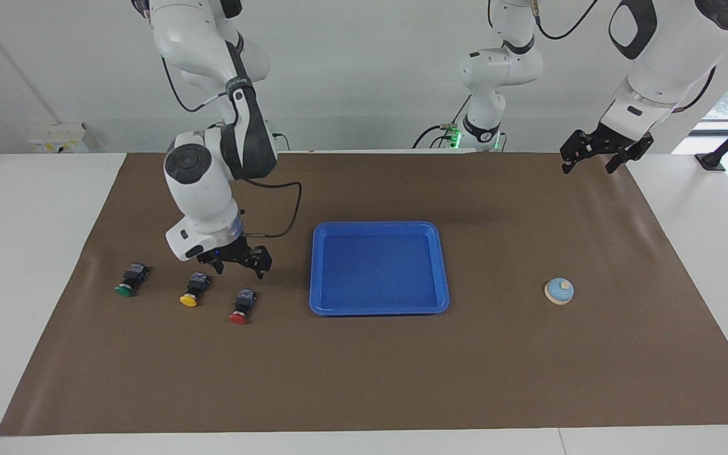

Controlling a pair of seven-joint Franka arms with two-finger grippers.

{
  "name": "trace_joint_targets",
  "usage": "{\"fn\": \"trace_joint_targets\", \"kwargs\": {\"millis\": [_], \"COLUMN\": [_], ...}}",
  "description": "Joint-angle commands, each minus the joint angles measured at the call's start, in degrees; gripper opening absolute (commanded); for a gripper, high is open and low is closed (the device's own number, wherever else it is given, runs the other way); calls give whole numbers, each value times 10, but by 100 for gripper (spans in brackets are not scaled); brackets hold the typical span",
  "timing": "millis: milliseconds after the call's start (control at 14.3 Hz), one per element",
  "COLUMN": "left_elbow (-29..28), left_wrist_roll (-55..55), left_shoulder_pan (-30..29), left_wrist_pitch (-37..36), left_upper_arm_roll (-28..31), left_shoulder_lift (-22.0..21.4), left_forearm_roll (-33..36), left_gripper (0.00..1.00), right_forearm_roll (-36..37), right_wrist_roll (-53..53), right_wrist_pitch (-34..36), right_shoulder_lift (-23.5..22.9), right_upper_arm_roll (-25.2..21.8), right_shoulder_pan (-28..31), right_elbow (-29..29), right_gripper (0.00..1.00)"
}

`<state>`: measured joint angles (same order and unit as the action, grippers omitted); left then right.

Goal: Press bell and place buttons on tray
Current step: 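Reach the right gripper to the red-capped button and grasp it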

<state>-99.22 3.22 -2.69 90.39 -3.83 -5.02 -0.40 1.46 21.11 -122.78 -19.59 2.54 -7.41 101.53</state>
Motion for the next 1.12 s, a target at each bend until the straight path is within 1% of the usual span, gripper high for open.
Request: {"fn": "trace_joint_targets", "kwargs": {"millis": [0, 280, 490, 560, 769, 979, 1049], "left_elbow": [6, 6, 6, 6, 6, 6, 6], "left_wrist_roll": [2, 2, 2, 2, 2, 2, 2], "left_shoulder_pan": [-3, 1, -2, -2, -2, -2, -2], "left_wrist_pitch": [-6, -6, -6, -6, -6, -6, -6], "left_upper_arm_roll": [7, 6, 6, 7, 6, 6, 6], "left_shoulder_lift": [-2, -2, -2, -2, -2, -2, -2], "left_forearm_roll": [-5, -5, -5, -5, -5, -5, -5], "left_gripper": [100, 100, 100, 100, 100, 100, 100], "right_forearm_roll": [8, 12, 15, 18, 26, 27, 27], "right_wrist_roll": [18, 20, 24, 23, 24, 24, 24], "right_wrist_pitch": [-40, -73, -79, -92, -122, -122, -121], "right_shoulder_lift": [-33, -62, -65, -65, -63, -62, -62], "right_upper_arm_roll": [3, 0, -1, -2, -3, -3, -4], "right_shoulder_pan": [4, 10, 8, 10, 12, 9, 9], "right_elbow": [-1, 1, 2, 7, 34, 39, 39], "right_gripper": [100, 100, 100, 100, 99, 94, 82]}}
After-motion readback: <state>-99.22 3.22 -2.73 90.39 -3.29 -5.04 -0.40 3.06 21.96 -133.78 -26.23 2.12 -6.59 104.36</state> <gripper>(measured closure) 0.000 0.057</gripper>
